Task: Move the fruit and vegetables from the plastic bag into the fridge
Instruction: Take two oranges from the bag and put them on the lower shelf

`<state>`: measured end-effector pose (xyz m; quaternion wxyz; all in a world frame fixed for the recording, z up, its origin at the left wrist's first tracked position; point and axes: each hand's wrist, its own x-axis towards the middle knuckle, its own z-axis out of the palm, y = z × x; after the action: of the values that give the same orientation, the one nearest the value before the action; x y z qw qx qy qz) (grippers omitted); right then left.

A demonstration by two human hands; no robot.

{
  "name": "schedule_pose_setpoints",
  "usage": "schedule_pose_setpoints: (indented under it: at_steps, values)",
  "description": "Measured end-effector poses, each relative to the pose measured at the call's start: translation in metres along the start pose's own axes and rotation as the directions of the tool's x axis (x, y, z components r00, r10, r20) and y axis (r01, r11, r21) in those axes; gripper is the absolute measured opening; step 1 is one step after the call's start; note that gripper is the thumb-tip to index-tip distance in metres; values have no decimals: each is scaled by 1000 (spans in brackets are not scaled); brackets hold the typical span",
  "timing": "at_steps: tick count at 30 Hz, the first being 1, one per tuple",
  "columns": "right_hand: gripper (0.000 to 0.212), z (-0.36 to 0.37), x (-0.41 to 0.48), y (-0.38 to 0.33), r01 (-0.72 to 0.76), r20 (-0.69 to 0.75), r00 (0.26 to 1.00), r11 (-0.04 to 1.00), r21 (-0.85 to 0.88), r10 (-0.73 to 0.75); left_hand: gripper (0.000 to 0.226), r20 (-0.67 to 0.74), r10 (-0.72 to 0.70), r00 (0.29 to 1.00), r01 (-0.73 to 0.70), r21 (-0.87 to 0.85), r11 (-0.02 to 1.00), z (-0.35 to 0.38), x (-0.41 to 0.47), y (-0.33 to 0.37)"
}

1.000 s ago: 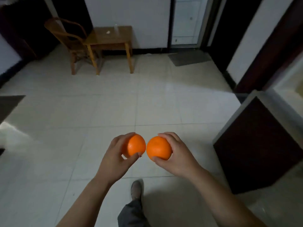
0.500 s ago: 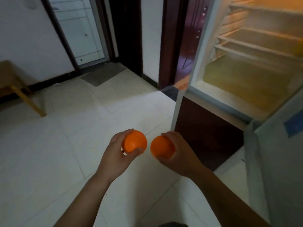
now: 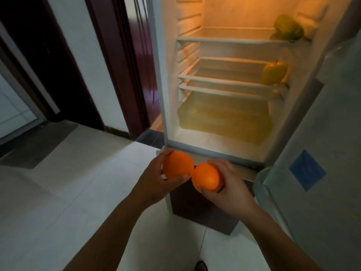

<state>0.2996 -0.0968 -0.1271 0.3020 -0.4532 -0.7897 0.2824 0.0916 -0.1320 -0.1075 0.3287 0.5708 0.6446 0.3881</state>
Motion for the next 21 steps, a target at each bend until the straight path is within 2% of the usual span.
schedule_pose_setpoints:
  at_steps: [6, 14, 18, 21]
  values:
    - [73, -26, 94, 36, -20, -87, 996, 999, -34, 17, 88, 132, 51, 990, -53, 7, 999, 6, 122, -1]
    - [66, -40, 167, 60, -22, -215, 977, 998, -66, 8, 83, 144, 84, 986, -76, -60, 995, 13, 216, -8]
    - [70, -56, 198, 57, -49, -316, 948, 996, -81, 21, 79, 138, 215, 967, -217, -5, 976, 2, 261, 15]
    - [72, -71, 218, 49, -58, -395, 919, 992, -111, 10, 78, 188, 287, 939, -285, -36, 958, -10, 293, 37]
